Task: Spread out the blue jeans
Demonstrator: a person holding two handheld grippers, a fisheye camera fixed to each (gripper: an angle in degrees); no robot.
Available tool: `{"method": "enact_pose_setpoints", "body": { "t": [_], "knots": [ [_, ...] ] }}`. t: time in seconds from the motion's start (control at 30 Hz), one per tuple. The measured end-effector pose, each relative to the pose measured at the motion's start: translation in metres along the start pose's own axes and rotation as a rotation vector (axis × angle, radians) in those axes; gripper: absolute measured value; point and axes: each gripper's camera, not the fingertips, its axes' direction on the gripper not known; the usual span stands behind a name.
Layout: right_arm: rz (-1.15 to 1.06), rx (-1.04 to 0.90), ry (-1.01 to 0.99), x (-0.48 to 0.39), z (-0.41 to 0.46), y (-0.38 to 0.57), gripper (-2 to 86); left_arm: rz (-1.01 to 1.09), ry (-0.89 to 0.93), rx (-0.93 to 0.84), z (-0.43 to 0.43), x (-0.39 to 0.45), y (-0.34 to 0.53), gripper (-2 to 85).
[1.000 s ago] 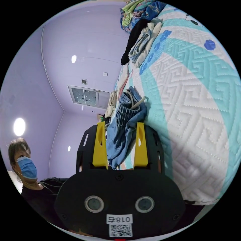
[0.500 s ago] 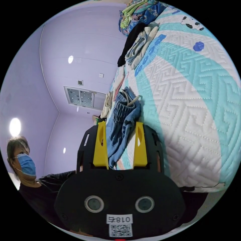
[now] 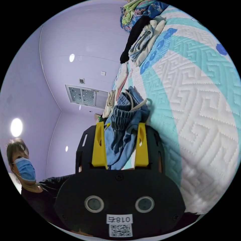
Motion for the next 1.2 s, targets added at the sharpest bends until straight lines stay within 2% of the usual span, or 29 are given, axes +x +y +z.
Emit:
{"method": "enact_pose_setpoints", "body": {
  "t": [0.3, 0.57, 0.7, 0.87, 1.0, 1.1, 1.2],
  "knots": [
    [0.041, 0.022, 0.150, 0.013, 0.067, 0.014, 7.1, 0.044, -0.103, 0.052, 0.025, 0.008, 0.045, -0.8],
    [-0.348, 0.013, 0.402, -0.070, 0.144, 0.060, 6.3, 0.215, -0.243, 0.156, 0.003, 0.057, 0.149, -0.8],
    [-0.527, -0.020, 0.404, -0.118, 0.203, 0.079, 6.2, 0.316, -0.366, 0.270, -0.060, 0.083, 0.214, -0.8],
    [-0.765, -0.102, 0.235, -0.209, 0.324, 0.089, 6.3, 0.401, -0.508, 0.477, -0.192, 0.117, 0.291, -0.8],
    [-0.943, -0.157, 0.090, -0.282, 0.428, 0.104, 6.4, 0.449, -0.716, 0.675, -0.313, 0.137, 0.385, -0.7],
    [-1.044, -0.227, -0.039, -0.330, 0.533, 0.121, 6.4, 0.396, -0.823, 0.802, -0.395, 0.110, 0.447, -0.7],
    [-1.100, -0.325, -0.125, -0.351, 0.655, 0.143, 6.5, 0.263, -0.896, 0.907, -0.462, 0.038, 0.499, -0.8]
  ]
}}
